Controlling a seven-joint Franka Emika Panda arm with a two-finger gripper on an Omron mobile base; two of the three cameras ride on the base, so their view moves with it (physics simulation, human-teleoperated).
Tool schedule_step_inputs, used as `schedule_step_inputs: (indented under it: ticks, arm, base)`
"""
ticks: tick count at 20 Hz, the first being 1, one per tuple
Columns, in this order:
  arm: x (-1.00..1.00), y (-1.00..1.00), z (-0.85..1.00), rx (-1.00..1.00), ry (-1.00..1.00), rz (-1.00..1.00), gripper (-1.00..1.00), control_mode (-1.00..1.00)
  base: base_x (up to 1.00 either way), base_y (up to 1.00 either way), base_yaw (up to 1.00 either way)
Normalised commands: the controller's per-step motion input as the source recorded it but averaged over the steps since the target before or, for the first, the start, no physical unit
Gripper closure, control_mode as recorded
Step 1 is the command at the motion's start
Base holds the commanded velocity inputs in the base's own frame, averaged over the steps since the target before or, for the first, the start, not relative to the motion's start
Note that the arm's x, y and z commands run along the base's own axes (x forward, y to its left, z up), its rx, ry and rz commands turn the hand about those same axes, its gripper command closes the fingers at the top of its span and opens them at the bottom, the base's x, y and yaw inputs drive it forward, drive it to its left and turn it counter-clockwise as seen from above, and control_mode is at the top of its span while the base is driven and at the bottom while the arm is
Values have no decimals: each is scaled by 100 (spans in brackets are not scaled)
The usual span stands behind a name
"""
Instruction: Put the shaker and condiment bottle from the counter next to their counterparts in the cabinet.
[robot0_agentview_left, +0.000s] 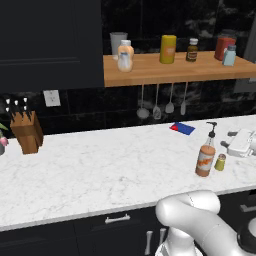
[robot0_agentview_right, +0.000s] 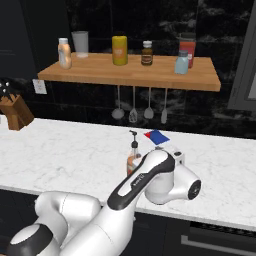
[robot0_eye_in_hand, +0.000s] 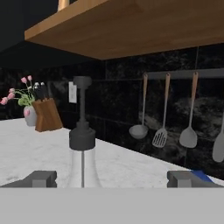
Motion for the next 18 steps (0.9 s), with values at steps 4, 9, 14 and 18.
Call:
schedule_step_inputs:
  ticks: [4, 9, 14, 18]
  arm:
    - [26, 5, 0, 0, 0, 0, -100, -100]
    - [9, 12, 0, 0, 0, 1, -100, -100]
    - [0, 12, 0, 0, -2, 2, -100, -100]
    - [0, 15, 0, 0, -3, 2, -100, -100]
  base:
    - [0, 0, 0]
    - [0, 0, 0]
    - [0, 0, 0]
    - [0, 0, 0]
